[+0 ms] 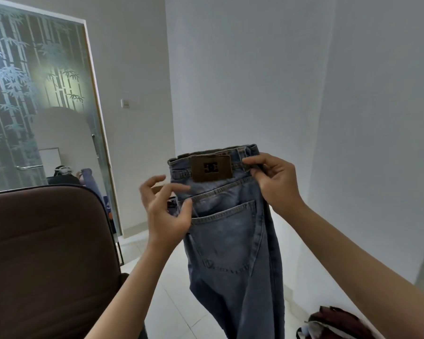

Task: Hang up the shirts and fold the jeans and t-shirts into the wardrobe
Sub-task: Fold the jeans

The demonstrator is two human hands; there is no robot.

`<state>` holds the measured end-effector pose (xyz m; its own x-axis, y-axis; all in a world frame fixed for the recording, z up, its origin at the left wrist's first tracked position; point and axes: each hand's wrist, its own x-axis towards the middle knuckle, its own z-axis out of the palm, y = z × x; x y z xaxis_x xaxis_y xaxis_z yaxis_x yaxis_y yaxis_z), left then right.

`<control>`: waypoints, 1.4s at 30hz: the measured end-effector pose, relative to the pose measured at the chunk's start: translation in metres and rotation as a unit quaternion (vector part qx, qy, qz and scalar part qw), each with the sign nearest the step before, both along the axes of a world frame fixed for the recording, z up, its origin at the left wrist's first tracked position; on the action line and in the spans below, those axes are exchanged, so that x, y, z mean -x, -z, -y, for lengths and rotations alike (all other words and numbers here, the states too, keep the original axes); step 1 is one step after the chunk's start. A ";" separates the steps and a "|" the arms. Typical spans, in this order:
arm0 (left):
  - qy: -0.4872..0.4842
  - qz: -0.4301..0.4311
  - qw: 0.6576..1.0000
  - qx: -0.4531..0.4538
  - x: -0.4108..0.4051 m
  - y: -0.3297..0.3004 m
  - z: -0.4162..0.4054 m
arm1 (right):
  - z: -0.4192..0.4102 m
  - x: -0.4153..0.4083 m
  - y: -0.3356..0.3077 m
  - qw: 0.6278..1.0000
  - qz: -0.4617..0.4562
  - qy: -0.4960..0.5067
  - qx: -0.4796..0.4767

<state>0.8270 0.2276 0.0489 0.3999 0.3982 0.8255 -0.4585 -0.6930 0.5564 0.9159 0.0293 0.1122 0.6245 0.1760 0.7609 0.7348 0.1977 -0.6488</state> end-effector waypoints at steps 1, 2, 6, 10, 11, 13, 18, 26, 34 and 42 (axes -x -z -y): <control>0.031 -0.044 0.998 0.042 0.002 0.008 -0.008 | -0.002 0.000 -0.004 1.000 -0.009 -0.008 -0.007; 0.104 -0.093 0.986 0.094 0.004 0.011 -0.013 | -0.003 0.000 -0.008 1.000 -0.019 -0.019 -0.017; 0.369 -0.181 0.886 0.216 0.003 0.005 -0.029 | -0.008 0.001 -0.022 0.995 -0.035 -0.089 -0.024; 0.391 -0.181 0.870 0.238 -0.001 -0.014 -0.030 | -0.005 -0.001 -0.029 0.992 -0.026 -0.120 -0.016; 0.384 -0.179 0.874 0.239 -0.003 -0.018 -0.029 | -0.003 -0.002 -0.030 0.993 -0.022 -0.117 -0.014; 0.366 -0.166 0.889 0.217 -0.009 -0.028 -0.029 | 0.003 -0.006 -0.032 0.994 -0.011 -0.104 -0.013; 0.317 -0.119 0.929 0.151 -0.026 -0.058 -0.021 | 0.020 -0.017 -0.033 0.998 0.022 -0.051 -0.018; 0.320 -0.108 0.931 0.138 -0.050 -0.089 -0.005 | 0.031 -0.029 -0.005 0.997 0.060 0.047 -0.018; 0.326 -0.113 0.932 0.109 -0.057 -0.109 -0.011 | 0.005 -0.042 0.083 0.983 0.105 0.125 0.083; 0.320 -0.109 0.932 0.130 -0.053 -0.150 -0.026 | -0.032 -0.028 0.121 0.982 0.133 0.089 0.099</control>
<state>0.8796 0.2532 0.1989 0.7717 0.1955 0.6052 -0.5877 -0.1447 0.7961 0.9437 0.0616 -0.0091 0.4432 0.2432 0.8628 0.8947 -0.0604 -0.4425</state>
